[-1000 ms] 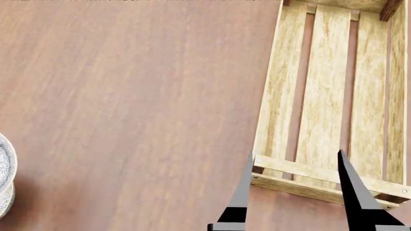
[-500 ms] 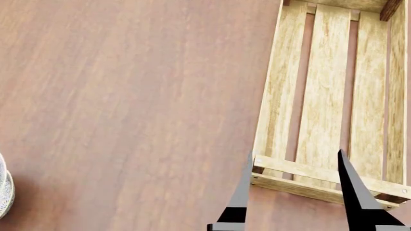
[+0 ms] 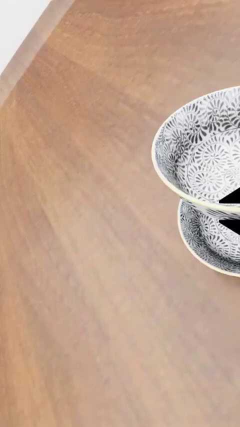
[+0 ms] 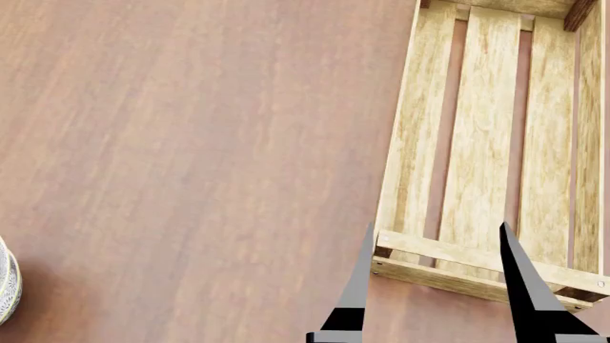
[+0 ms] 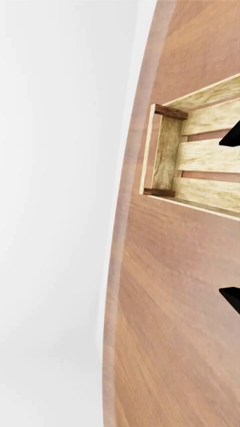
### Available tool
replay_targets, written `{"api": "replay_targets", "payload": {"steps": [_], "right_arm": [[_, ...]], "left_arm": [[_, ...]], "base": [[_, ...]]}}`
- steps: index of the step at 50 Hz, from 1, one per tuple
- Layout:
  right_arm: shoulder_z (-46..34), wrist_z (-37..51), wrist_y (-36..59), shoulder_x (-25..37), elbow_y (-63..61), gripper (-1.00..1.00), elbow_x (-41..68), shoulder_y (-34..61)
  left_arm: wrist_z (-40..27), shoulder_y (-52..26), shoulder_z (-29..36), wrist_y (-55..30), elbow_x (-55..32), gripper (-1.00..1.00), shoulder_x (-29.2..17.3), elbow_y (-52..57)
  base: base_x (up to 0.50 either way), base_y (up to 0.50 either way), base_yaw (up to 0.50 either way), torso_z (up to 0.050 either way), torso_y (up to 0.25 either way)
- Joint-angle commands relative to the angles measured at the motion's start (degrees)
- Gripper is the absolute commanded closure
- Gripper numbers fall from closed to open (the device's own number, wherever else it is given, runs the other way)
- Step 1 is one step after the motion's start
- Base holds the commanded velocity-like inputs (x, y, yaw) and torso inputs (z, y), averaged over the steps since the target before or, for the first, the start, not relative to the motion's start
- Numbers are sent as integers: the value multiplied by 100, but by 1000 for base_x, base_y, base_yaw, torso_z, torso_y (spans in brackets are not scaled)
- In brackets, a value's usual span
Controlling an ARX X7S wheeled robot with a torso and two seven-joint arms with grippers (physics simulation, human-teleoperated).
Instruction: Stack the right bowl on the left bowl and place them in the tray.
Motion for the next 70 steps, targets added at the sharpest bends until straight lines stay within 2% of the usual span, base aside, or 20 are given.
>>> {"api": "replay_targets", "payload": {"steps": [1, 38, 39, 54, 70], "right_arm": [[-35, 19, -20, 15, 25, -100, 5, 11], [-132, 83, -57, 59, 56, -100, 10, 54], [-136, 84, -59, 62, 56, -100, 5, 55], [-155, 106, -84, 82, 72, -100, 29, 65], [-205, 112, -144, 92, 127, -100, 5, 56]], "left_arm": [[41, -29, -3, 48, 33, 100, 15, -49], [121, -99, 157, 59, 121, 100, 94, -311], [132, -96, 155, 56, 109, -100, 87, -296], [42, -59, 84, 11, -23, -100, 6, -85], [191, -94, 118, 99, 74, -100, 74, -358]], "base": [[0, 0, 0, 0, 0], [0, 0, 0, 0, 0], [0, 0, 0, 0, 0], [0, 0, 0, 0, 0], [0, 0, 0, 0, 0]]}}
